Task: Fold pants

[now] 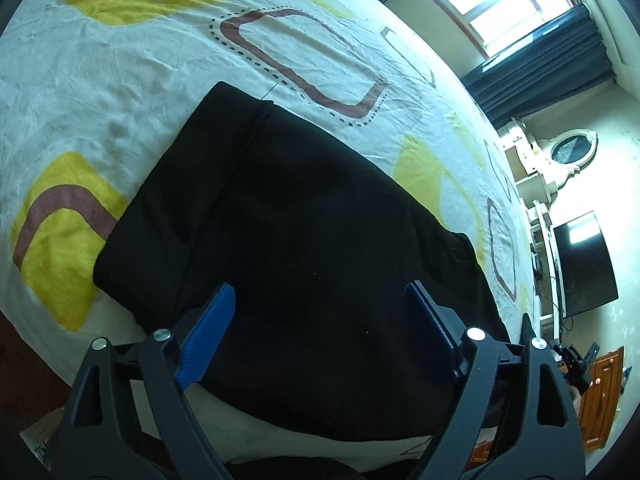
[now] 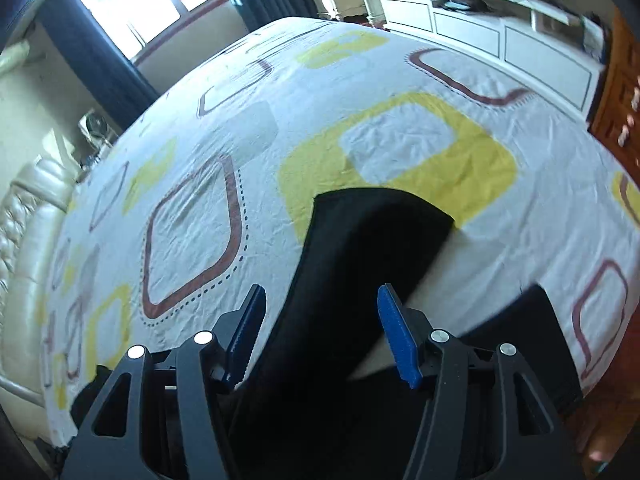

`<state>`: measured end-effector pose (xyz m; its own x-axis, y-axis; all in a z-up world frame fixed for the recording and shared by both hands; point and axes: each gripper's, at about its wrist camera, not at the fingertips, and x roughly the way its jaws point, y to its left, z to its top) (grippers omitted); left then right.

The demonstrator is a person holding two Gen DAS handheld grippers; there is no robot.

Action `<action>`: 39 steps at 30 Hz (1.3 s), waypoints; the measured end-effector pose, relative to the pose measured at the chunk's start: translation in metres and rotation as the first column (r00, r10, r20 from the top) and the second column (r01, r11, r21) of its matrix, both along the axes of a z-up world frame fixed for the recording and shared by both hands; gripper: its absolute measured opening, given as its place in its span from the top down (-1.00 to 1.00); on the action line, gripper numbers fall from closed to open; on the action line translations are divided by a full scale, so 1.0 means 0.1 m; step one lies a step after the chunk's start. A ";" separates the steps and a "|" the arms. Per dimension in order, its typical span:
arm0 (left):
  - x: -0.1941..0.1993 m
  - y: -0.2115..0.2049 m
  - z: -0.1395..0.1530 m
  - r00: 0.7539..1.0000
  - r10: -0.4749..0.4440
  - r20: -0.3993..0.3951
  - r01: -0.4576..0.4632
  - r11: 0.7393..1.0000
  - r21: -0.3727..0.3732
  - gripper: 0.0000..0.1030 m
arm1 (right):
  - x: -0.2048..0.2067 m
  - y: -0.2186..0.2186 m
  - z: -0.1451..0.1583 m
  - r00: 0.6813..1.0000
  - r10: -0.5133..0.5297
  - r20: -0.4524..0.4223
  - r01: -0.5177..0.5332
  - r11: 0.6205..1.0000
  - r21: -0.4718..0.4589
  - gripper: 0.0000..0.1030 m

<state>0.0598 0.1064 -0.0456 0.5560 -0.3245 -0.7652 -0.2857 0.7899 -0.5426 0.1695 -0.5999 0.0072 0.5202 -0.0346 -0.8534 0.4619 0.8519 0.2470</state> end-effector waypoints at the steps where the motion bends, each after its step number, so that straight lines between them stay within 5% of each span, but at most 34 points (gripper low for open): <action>1: 0.00 -0.03 0.00 1.000 0.006 0.003 -0.006 1.000 0.011 -0.77 | 0.16 0.11 -0.02 0.999 0.025 -0.036 -0.026 0.999 -0.047 -0.13; 6: 0.00 -0.08 -0.04 1.000 0.027 0.013 -0.028 0.999 0.032 -0.89 | 0.90 0.37 -0.41 0.959 0.065 -0.277 -0.135 0.961 -0.243 -0.13; 10: 0.01 -0.12 -0.04 1.000 -0.002 0.020 0.001 0.998 0.059 -0.95 | 1.06 0.32 -0.66 0.915 0.019 -0.403 -0.161 0.933 -0.322 -0.10; 12: 0.02 -0.13 -0.05 1.000 -0.011 0.024 0.009 0.998 0.069 -0.95 | 1.03 0.25 -0.69 0.909 0.016 -0.417 -0.158 0.938 -0.309 0.46; 14: 0.00 -0.13 -0.05 0.999 -0.012 0.030 0.010 0.997 0.070 -0.95 | 0.95 0.14 -0.64 0.927 0.022 -0.374 -0.127 0.958 -0.259 0.68; 20: -0.02 -0.09 -0.04 0.999 -0.001 0.034 -0.001 0.999 0.043 -0.95 | 0.24 -0.21 -0.14 0.997 0.018 -0.069 -0.025 0.994 -0.103 0.77; 25: -0.04 -0.07 -0.04 0.999 0.016 0.037 -0.017 1.000 0.020 -0.95 | -0.97 -0.61 0.18 0.981 -0.112 0.157 0.105 0.993 0.053 0.77; 29: -0.04 -0.09 -0.03 0.999 0.017 0.037 -0.018 0.999 0.031 -0.95 | -1.76 -0.99 -0.20 0.952 -0.263 0.160 0.227 0.951 0.211 0.77; 33: -0.05 -0.16 -0.02 0.999 0.003 0.039 -0.006 0.997 0.073 -0.95 | -2.06 -1.23 -0.76 0.909 -0.387 0.157 0.278 0.842 0.462 0.71; 37: -0.11 -0.21 0.07 0.999 0.002 0.055 -0.008 0.993 0.114 -0.95 | -2.10 -1.27 -1.02 0.859 -0.470 0.205 0.272 0.756 0.595 0.28; 39: -0.22 -0.27 0.19 0.996 0.011 0.094 -0.016 0.998 0.055 -0.95 | -2.05 -1.27 -1.06 0.845 -0.487 0.221 0.268 0.744 0.612 0.21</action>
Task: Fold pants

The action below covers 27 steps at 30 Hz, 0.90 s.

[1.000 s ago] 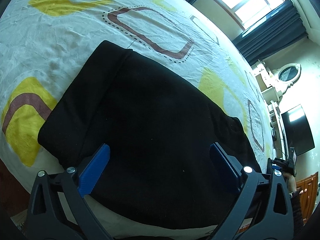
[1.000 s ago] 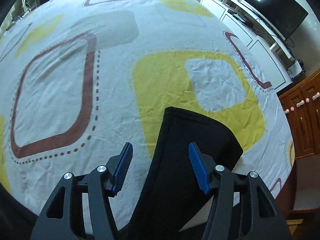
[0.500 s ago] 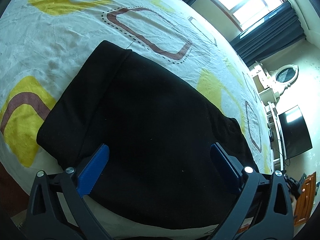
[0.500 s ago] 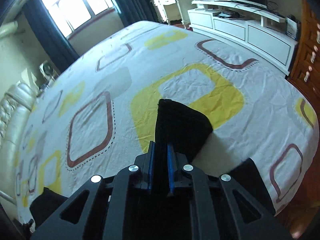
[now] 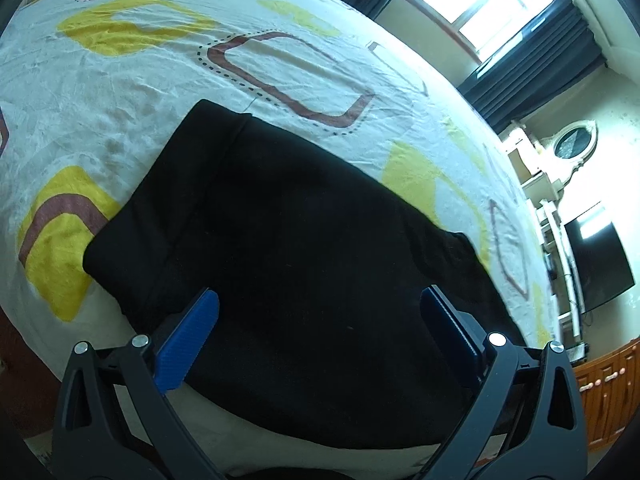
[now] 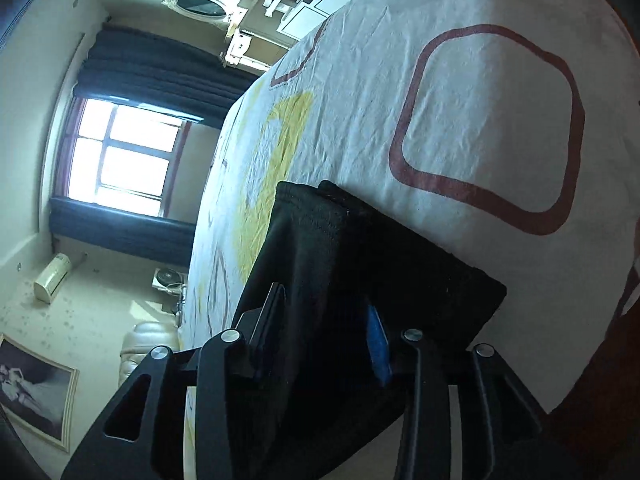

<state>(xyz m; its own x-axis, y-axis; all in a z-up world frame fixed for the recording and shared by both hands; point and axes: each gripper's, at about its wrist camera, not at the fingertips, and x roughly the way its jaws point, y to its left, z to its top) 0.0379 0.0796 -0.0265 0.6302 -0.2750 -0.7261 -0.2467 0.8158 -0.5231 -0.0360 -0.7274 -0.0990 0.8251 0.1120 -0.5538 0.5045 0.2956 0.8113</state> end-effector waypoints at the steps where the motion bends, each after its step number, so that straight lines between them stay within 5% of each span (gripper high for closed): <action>1: -0.04 -0.06 0.06 1.000 -0.014 0.017 0.015 0.999 -0.037 -0.95 | 0.03 0.00 -0.01 1.000 -0.005 0.012 0.005 1.000 0.002 0.21; 5: -0.20 -0.65 0.27 0.985 -0.158 0.075 0.166 0.979 -0.119 -0.95 | 0.20 -0.02 -0.06 0.999 0.005 0.034 -0.006 0.999 0.039 0.21; 9: -0.30 -1.32 0.26 0.952 -0.294 0.083 0.306 0.928 -0.214 -0.95 | 0.26 -0.06 -0.04 1.000 -0.004 -0.006 0.004 1.000 0.023 0.72; 13: -0.40 -1.99 0.11 0.924 -0.375 0.072 0.373 0.847 -0.378 -0.95 | 0.22 -0.09 0.04 1.000 0.006 0.009 -0.006 1.000 0.019 0.72; 17: -0.39 -2.61 -0.09 0.910 -0.411 0.049 0.390 0.810 -0.439 -0.95 | 0.24 -0.12 0.01 1.000 0.011 0.003 -0.011 1.000 0.028 0.72; 22: -0.34 -3.09 -0.40 0.921 -0.385 -0.052 0.305 0.800 -0.516 -0.95 | 0.22 -0.08 -0.12 1.000 0.017 0.011 -0.018 0.998 0.066 0.72; 27: -0.26 -3.22 -0.55 0.956 -0.281 -0.082 0.207 0.849 -0.486 -0.95 | 0.21 -0.06 -0.15 0.999 0.026 0.037 -0.029 0.997 0.075 0.72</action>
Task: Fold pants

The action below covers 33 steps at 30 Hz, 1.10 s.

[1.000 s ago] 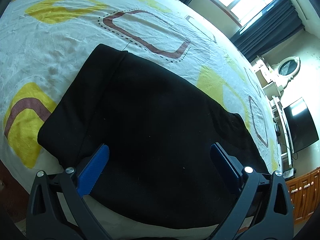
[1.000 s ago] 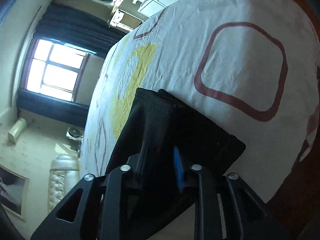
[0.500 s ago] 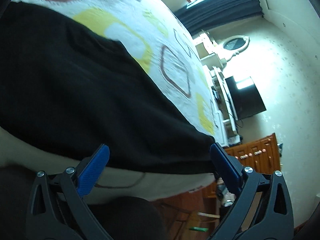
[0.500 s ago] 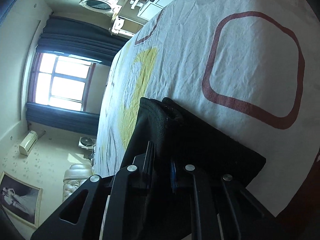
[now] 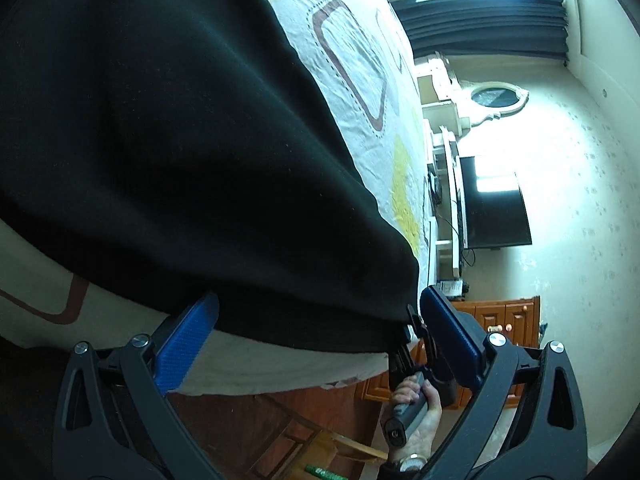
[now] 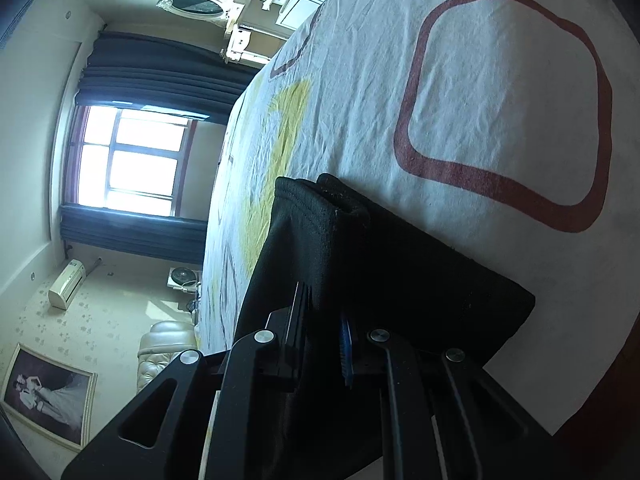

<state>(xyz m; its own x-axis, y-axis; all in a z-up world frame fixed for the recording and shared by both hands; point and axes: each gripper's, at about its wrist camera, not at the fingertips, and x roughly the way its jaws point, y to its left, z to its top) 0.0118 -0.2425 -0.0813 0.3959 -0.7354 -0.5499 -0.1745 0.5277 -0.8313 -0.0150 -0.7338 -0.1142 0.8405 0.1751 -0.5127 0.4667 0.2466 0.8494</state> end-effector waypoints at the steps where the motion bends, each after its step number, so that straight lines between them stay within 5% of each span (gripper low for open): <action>1: 0.02 -0.01 0.00 1.000 0.022 0.003 -0.022 1.000 0.004 -0.95 | 0.02 -0.02 -0.01 1.000 0.001 0.005 -0.001 1.000 0.004 0.72; 7: 0.02 -0.10 0.05 0.993 0.114 -0.023 -0.113 0.993 0.044 -0.90 | 0.00 -0.06 -0.08 0.999 0.008 0.033 -0.008 1.000 0.025 0.72; 11: 0.05 -0.05 0.04 0.984 0.137 -0.118 -0.116 0.979 0.170 0.23 | -0.02 -0.06 -0.15 0.998 0.005 0.055 -0.007 0.999 0.041 0.72; 15: 0.03 -0.03 -0.02 0.974 0.162 -0.157 -0.134 0.976 0.173 0.64 | -0.03 -0.07 -0.17 0.998 0.004 0.068 -0.006 1.000 0.029 0.72; 26: -0.15 -0.01 0.07 0.984 0.111 -0.136 -0.087 0.981 0.173 0.80 | -0.35 -0.14 0.19 0.990 -0.008 0.143 0.014 0.999 -0.041 0.87; 33: -0.11 -0.07 0.03 0.990 0.072 -0.122 -0.048 0.980 0.193 0.80 | -0.61 -0.14 -0.05 0.996 -0.032 0.088 0.034 0.999 -0.021 0.88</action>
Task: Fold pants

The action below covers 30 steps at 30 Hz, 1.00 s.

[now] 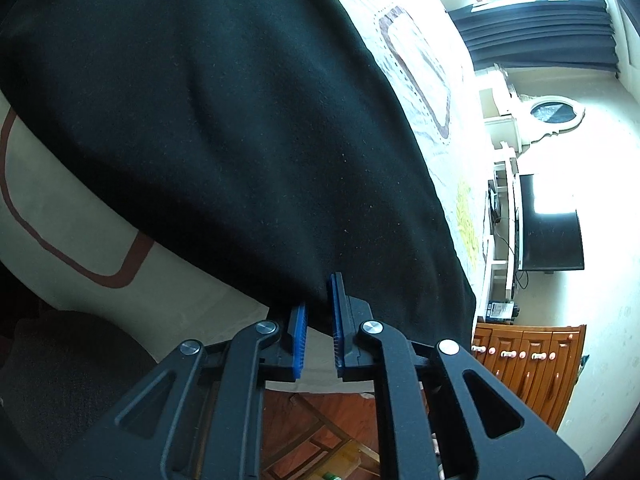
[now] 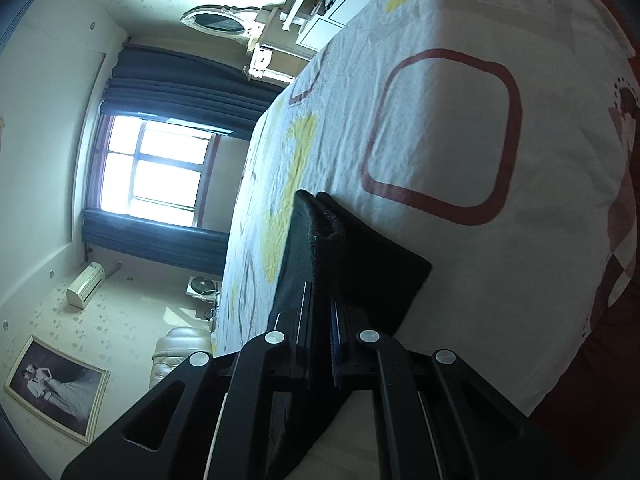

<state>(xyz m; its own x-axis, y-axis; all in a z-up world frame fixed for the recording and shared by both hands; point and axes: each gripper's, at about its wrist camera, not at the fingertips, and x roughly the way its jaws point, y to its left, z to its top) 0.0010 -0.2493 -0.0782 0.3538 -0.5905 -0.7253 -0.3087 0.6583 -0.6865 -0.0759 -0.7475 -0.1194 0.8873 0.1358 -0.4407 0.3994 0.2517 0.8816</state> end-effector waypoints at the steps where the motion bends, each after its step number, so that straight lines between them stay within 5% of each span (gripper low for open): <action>1: 0.01 0.01 0.00 1.000 -0.004 0.003 0.004 1.000 0.002 0.80 | -0.01 0.00 -0.05 1.000 -0.004 -0.010 0.005 1.000 0.008 0.88; 18: -0.06 -0.15 0.09 0.991 -0.117 0.059 0.114 0.992 0.050 0.71 | -0.25 -0.13 -0.10 0.996 -0.083 -0.027 0.083 0.996 0.015 0.80; 19: -0.08 -0.18 0.09 0.988 -0.146 0.050 0.144 0.989 0.042 0.69 | -0.30 -0.17 -0.07 0.994 -0.105 -0.020 0.106 0.994 0.015 0.73; 21: -0.15 -0.26 0.10 0.976 -0.215 0.030 0.214 0.977 0.022 0.56 | -0.40 -0.25 -0.02 0.991 -0.133 -0.003 0.133 0.991 0.030 0.09; 23: -0.21 -0.27 0.16 0.963 -0.266 0.040 0.265 0.964 0.011 0.51 | -0.48 -0.32 0.05 0.990 -0.143 0.017 0.143 0.990 0.016 0.04; 25: -0.21 -0.24 0.28 0.947 -0.306 0.093 0.306 0.952 0.023 0.28 | -0.47 -0.38 0.13 0.993 -0.113 0.026 0.113 0.993 -0.013 -0.04; 27: -0.19 -0.11 0.47 0.931 -0.321 0.171 0.316 0.947 0.061 -0.16 | -0.39 -0.42 0.16 0.998 -0.068 0.006 0.069 0.997 -0.032 -0.29; 30: -0.08 0.23 0.73 0.903 -0.312 0.295 0.289 0.950 0.121 -0.66 | -0.25 -0.40 0.05 1.000 -0.007 -0.030 0.007 1.000 0.005 -0.29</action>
<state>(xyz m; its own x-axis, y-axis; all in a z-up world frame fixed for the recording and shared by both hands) -0.0066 -0.2263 -0.0047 0.3794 -0.6542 -0.6543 0.1297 0.7378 -0.6624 -0.1010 -0.7872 -0.1144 0.8748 0.1322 -0.4661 0.4269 0.2445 0.8706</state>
